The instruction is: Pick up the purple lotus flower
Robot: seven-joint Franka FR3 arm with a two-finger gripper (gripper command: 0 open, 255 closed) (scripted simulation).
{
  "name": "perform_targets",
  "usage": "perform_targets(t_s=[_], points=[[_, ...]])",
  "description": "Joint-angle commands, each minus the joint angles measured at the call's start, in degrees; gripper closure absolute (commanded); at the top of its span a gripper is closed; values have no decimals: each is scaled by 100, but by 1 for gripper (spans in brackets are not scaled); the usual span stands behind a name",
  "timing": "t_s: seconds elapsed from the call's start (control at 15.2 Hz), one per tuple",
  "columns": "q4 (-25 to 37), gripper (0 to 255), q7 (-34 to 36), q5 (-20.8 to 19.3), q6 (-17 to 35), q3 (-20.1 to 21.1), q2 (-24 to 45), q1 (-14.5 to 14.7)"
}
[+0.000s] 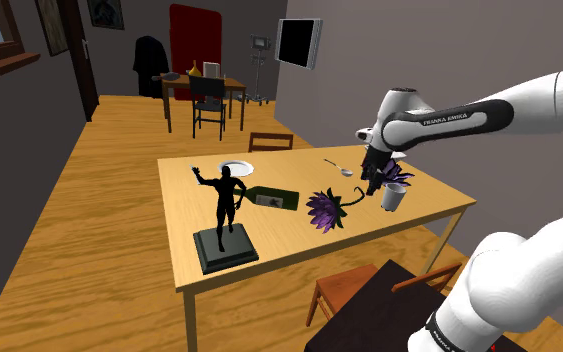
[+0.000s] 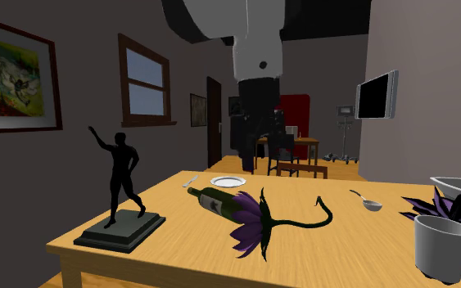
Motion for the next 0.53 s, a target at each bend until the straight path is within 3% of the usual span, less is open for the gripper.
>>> perform_targets(t_s=[0.0,0.26,0.46], points=[[82,0,-576,10,384,-278,423,107],[354,0,-1771,296,1079,-780,1369,357],[649,0,-2804,789,1541,-1067,2170,530]])
